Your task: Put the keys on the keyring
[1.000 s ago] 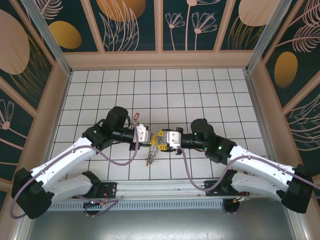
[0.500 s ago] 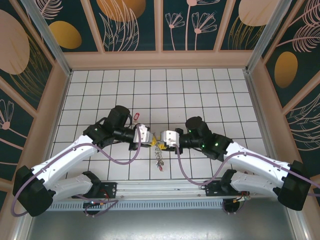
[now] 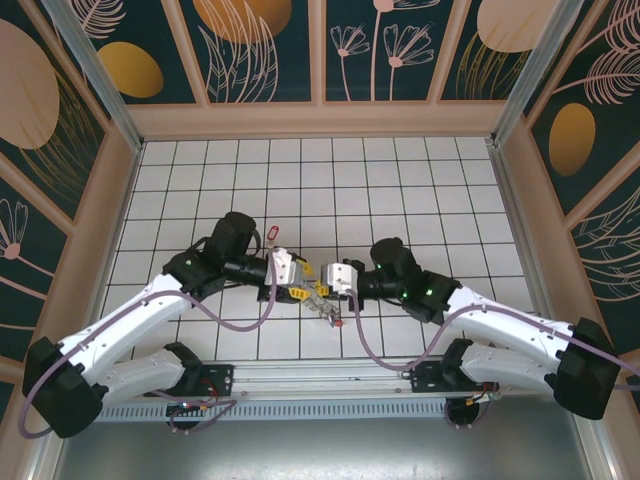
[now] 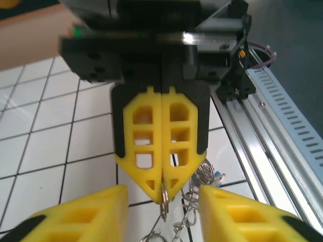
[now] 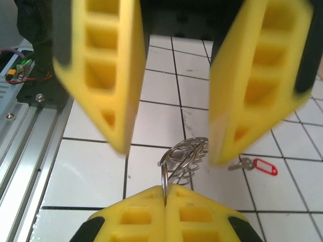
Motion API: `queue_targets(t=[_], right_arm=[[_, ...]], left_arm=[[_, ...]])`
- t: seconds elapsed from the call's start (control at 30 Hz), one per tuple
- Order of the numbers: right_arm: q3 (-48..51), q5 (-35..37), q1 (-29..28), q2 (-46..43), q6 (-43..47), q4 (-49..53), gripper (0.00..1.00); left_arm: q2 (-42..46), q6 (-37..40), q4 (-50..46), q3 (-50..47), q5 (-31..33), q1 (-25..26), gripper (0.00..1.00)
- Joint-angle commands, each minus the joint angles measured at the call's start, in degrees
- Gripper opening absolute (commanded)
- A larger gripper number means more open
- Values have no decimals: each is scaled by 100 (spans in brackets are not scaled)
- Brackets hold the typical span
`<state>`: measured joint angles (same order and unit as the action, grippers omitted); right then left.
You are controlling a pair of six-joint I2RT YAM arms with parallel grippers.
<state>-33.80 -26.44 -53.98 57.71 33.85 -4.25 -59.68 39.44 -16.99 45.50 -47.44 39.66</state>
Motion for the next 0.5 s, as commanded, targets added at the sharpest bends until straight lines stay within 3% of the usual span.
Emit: queue_targets(t=[0.0, 0.03, 0.07, 0.1, 0.2, 0.4, 0.47], right_arm=[[339, -105, 10, -364, -550, -1150, 0], [472, -124, 10, -436, -693, -1423, 0], [607, -141, 10, -499, -830, -1682, 0], [761, -168, 10, -572, -967, -2009, 0], [1074, -221, 10, -661, -1308, -2720, 0], [1248, -235, 19, -631, -1606, -3345, 0], [1286, -237, 19, -613, -1723, -3565, 0]], left_arm=[[440, -916, 939, -484, -243, 17, 51], [570, -1248, 1295, -679, -182, 20, 61], [651, -1643, 1629, -835, -84, 17, 93], [717, -2144, 2020, -984, 73, 20, 99], [743, -3313, 2597, -1070, 691, 24, 99], [830, -4104, 2783, -1046, 1025, 18, 99], [860, -4036, 2807, -1085, 921, 19, 99]])
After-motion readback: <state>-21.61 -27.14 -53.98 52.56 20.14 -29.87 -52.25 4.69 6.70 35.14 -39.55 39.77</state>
